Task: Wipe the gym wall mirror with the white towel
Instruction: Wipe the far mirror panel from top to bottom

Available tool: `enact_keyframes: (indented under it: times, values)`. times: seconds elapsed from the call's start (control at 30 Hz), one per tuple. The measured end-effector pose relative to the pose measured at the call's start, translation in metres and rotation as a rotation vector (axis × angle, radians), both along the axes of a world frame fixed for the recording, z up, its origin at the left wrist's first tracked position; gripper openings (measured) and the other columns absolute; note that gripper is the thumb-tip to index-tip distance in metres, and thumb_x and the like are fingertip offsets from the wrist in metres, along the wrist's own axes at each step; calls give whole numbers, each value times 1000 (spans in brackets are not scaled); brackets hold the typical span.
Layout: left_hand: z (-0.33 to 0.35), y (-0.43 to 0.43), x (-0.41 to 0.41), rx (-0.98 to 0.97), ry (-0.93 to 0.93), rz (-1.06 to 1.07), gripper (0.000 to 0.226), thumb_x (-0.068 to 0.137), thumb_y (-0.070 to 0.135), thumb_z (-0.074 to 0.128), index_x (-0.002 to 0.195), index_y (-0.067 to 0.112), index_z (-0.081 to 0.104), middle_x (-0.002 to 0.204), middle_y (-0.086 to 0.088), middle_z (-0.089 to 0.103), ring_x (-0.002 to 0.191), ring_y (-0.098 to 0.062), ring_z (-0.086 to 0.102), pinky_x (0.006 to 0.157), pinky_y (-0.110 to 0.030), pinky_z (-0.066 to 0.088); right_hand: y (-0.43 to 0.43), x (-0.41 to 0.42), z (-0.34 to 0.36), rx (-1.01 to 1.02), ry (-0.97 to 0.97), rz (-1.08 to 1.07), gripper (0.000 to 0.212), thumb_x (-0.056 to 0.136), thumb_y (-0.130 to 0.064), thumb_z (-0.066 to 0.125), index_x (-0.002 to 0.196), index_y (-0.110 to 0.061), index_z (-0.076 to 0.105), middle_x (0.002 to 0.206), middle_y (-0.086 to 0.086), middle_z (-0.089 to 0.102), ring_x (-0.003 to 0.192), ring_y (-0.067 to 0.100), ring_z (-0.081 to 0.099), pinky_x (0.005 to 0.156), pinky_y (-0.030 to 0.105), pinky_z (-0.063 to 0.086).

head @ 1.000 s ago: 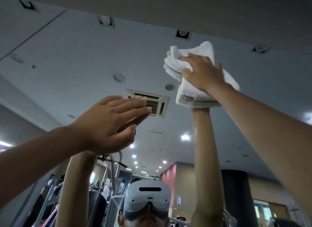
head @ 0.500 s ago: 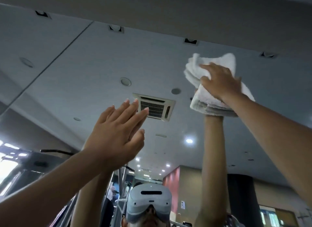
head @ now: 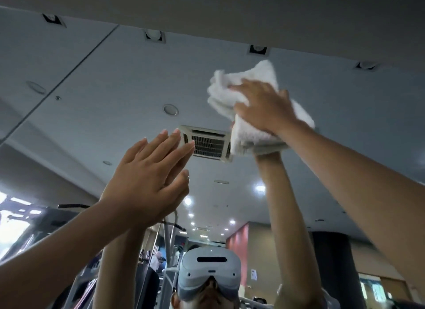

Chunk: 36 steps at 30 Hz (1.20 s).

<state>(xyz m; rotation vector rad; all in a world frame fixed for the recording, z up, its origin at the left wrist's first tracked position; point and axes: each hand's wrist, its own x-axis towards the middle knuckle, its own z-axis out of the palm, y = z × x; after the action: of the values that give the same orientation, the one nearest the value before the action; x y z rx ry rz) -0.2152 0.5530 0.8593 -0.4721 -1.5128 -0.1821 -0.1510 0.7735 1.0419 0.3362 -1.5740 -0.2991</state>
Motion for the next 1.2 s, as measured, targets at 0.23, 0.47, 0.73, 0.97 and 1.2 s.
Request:
enact_keyframes:
  times: [0.23,0.47,0.73,0.97,1.2]
  values:
    - [-1,2,1,14,7,-17,61,91,60,10,151,49,5,165,15,5,153,-3,-5,123,-29,-4,-75,-17,-9,-151,110,3,51,99,-42,35,149,-33,39,157,-2,35,144,24,28,112,57,14]
    - [-1,-3,5,-25,37,22,66,92,58,19,156,40,23,165,5,21,153,-13,14,120,-36,13,-44,-7,-15,79,4,-12,49,101,-42,37,150,-48,33,164,-13,24,150,17,21,113,57,17]
    - [11,-86,-8,-81,9,64,68,91,62,9,156,43,10,167,6,3,153,-7,-3,122,-31,1,-139,-28,8,-253,95,-51,52,97,-40,35,150,-35,37,157,-2,34,143,26,28,112,59,15]
    - [9,-112,-10,-185,28,56,72,90,62,13,158,40,16,167,3,8,154,-10,2,120,-27,0,-139,-22,-3,137,-65,-24,55,95,-46,29,149,-51,31,164,-15,22,150,13,19,113,55,16]
    - [-4,-148,-15,-178,-14,45,69,91,62,10,157,43,12,166,8,0,154,-7,-6,122,-31,-5,-214,-42,23,-399,123,-6,45,97,-36,37,141,-33,46,149,-1,42,139,26,33,114,58,14]
